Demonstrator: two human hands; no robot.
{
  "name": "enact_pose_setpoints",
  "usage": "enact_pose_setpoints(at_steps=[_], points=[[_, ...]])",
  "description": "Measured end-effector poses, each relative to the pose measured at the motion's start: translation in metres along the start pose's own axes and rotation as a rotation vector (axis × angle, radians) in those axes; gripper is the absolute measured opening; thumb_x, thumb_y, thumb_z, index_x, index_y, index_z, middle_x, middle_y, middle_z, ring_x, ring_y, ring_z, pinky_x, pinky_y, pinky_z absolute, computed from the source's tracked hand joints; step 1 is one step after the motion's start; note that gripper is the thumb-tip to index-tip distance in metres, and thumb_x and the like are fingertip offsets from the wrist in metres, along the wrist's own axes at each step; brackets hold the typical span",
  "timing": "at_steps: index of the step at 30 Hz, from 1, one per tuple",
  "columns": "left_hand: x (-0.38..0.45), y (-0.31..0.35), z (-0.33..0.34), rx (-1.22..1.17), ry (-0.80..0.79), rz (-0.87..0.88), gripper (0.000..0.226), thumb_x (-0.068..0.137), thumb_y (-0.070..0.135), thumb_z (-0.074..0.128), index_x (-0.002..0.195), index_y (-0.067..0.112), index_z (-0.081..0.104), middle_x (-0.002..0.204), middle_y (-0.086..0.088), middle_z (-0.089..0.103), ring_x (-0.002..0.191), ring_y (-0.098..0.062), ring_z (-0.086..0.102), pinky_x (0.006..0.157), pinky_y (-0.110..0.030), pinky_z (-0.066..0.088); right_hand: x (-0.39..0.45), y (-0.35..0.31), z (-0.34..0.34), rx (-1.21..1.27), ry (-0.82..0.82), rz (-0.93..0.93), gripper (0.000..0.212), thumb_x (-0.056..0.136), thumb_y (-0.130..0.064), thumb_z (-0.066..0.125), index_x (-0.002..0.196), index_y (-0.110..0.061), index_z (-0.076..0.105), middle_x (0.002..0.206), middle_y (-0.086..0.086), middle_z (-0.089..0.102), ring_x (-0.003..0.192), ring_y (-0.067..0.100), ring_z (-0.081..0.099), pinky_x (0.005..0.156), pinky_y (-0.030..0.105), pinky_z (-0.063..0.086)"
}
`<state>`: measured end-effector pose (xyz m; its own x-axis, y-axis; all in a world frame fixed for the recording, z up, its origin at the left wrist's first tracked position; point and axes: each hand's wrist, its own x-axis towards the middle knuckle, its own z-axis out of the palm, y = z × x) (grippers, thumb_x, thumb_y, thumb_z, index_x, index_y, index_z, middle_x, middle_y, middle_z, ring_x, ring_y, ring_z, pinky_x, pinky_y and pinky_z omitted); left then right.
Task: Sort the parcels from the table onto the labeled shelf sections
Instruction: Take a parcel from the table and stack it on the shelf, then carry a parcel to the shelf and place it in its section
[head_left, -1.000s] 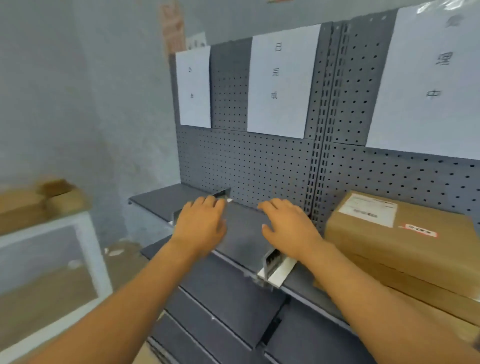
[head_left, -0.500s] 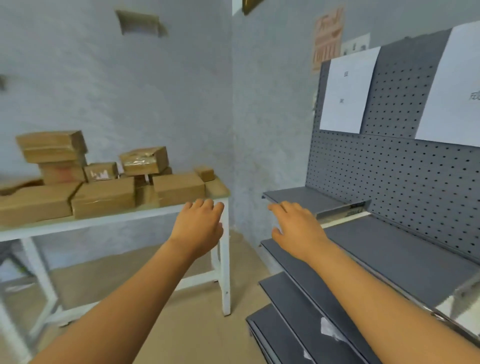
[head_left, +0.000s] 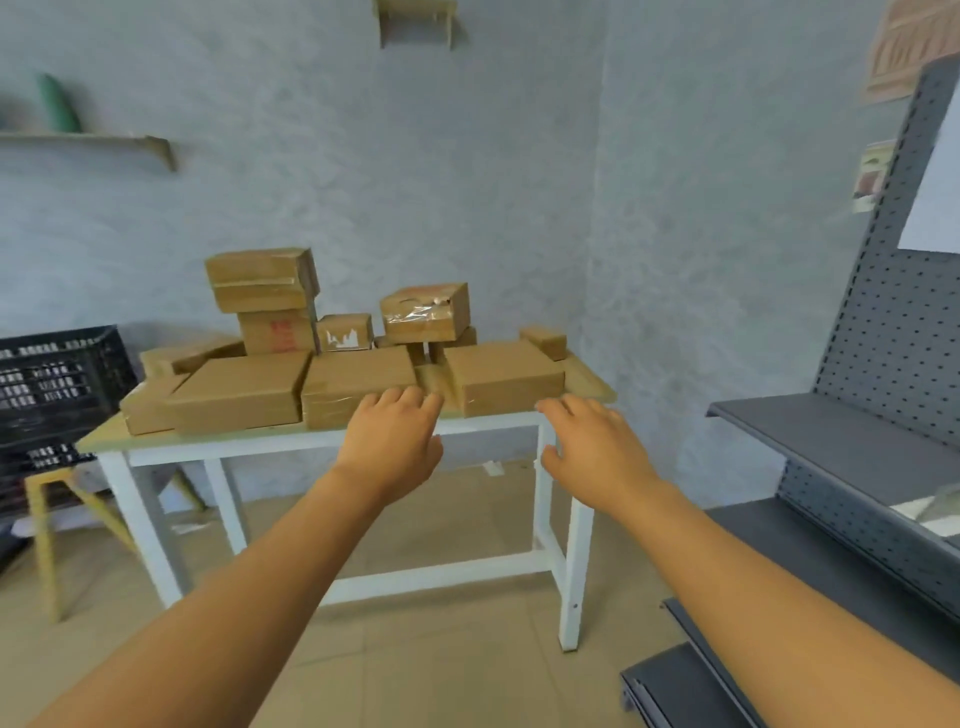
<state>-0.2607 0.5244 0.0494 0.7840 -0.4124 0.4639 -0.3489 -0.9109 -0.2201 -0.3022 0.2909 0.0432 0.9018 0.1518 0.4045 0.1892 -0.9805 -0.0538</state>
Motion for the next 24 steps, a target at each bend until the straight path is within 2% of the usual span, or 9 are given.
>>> enact_pose_setpoints(at_steps=[6, 11, 20, 24], points=[[0.041, -0.066, 0.057, 0.009, -0.039, -0.087, 0.041, 0.095, 0.036, 0.047, 0.133, 0.021, 0.047, 0.123, -0.002, 0.059, 0.113, -0.025, 0.055, 0.095, -0.037, 0.042, 0.098, -0.018, 0.056, 0.016, -0.019, -0.082, 0.046, 0.096, -0.024, 0.048, 0.142, -0.019, 0.043, 0.139, 0.002, 0.049, 0.126, 0.025, 0.045, 0.102, 0.037, 0.039], [0.086, -0.123, 0.100, 0.031, -0.080, -0.173, 0.039, 0.095, 0.033, 0.046, 0.132, 0.020, 0.047, 0.124, -0.002, 0.058, 0.114, -0.024, 0.053, 0.094, -0.036, 0.042, 0.187, -0.026, 0.102, 0.034, -0.041, -0.124, 0.036, 0.094, -0.025, 0.050, 0.129, -0.018, 0.050, 0.124, 0.002, 0.055, 0.114, 0.024, 0.051, 0.092, 0.035, 0.043], [0.123, -0.225, 0.168, -0.038, -0.208, -0.380, 0.043, 0.097, 0.036, 0.046, 0.136, 0.020, 0.044, 0.132, -0.003, 0.054, 0.120, -0.025, 0.051, 0.096, -0.038, 0.044, 0.313, -0.073, 0.175, 0.163, -0.149, -0.176, 0.042, 0.098, -0.030, 0.049, 0.139, -0.019, 0.045, 0.137, 0.004, 0.050, 0.124, 0.025, 0.046, 0.101, 0.040, 0.042], [0.141, -0.265, 0.202, -0.129, -0.279, -0.436, 0.048, 0.096, 0.035, 0.048, 0.140, 0.018, 0.041, 0.134, -0.006, 0.052, 0.122, -0.027, 0.049, 0.097, -0.040, 0.047, 0.356, -0.093, 0.208, 0.236, -0.175, -0.124, 0.046, 0.098, -0.031, 0.050, 0.143, -0.021, 0.042, 0.139, 0.004, 0.050, 0.127, 0.025, 0.046, 0.101, 0.041, 0.044]])
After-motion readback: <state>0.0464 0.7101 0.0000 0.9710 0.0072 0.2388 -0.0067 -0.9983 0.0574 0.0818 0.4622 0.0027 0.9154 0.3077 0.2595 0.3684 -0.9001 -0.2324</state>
